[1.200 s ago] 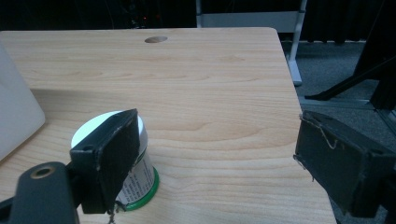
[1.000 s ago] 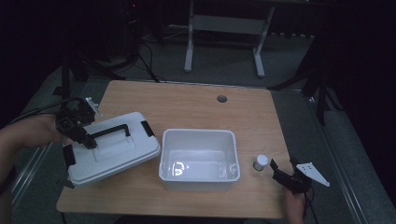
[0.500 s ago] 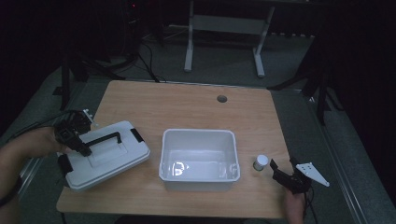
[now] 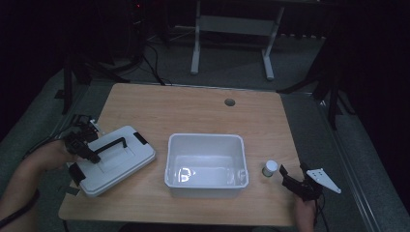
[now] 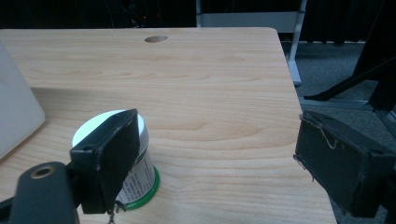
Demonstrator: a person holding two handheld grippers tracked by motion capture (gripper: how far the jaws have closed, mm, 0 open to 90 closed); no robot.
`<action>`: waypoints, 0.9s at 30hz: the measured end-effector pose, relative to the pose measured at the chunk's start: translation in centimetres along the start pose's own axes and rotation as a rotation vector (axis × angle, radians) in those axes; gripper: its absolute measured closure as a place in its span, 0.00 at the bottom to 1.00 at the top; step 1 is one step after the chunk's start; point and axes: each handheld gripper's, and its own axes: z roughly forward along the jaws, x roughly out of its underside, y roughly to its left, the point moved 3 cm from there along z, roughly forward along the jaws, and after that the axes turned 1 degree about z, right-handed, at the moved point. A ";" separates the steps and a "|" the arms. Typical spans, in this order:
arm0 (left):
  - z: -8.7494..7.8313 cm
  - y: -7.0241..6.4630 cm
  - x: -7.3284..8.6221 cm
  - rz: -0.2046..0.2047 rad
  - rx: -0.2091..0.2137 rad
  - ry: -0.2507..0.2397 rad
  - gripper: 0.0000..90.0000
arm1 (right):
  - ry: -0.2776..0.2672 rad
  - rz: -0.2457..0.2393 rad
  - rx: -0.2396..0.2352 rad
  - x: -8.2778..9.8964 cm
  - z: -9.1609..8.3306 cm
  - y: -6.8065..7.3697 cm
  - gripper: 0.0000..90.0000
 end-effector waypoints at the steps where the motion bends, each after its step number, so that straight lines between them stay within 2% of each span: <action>1: 0.4 0.0 0.0 -0.006 -0.003 0.005 0.93 | -0.001 0.000 0.000 0.0 0.0 0.0 0.15; 7: 2.6 -0.1 0.4 -0.030 0.030 0.009 0.93 | 0.001 0.002 -0.001 0.0 0.0 0.0 0.15; 10: 3.6 -0.3 0.6 -0.017 0.041 0.026 0.92 | -0.001 0.005 -0.006 0.0 0.0 -0.1 0.15; 17: 3.7 -0.3 0.7 -0.007 0.043 -0.020 0.90 | 0.010 0.034 -0.041 0.0 -0.1 -0.3 0.15; 21: 3.7 -0.5 0.6 0.006 0.063 -0.042 0.71 | 0.068 0.017 -0.061 0.1 -0.1 -0.4 0.15; 22: 3.8 -0.5 0.5 0.015 0.051 -0.043 0.69 | 0.085 0.015 -0.064 0.1 -0.1 -0.5 0.15; 24: 3.8 -0.5 0.4 -0.001 0.058 -0.049 0.62 | 0.111 0.011 -0.070 0.1 -0.1 -0.6 0.15; 26: 3.8 -0.4 0.4 0.000 0.020 -0.058 0.53 | 0.149 0.002 -0.079 0.1 0.0 -0.7 0.15; 27: 3.8 -0.4 0.4 -0.012 0.022 -0.060 0.48 | 0.166 -0.010 -0.073 0.1 0.0 -0.8 0.15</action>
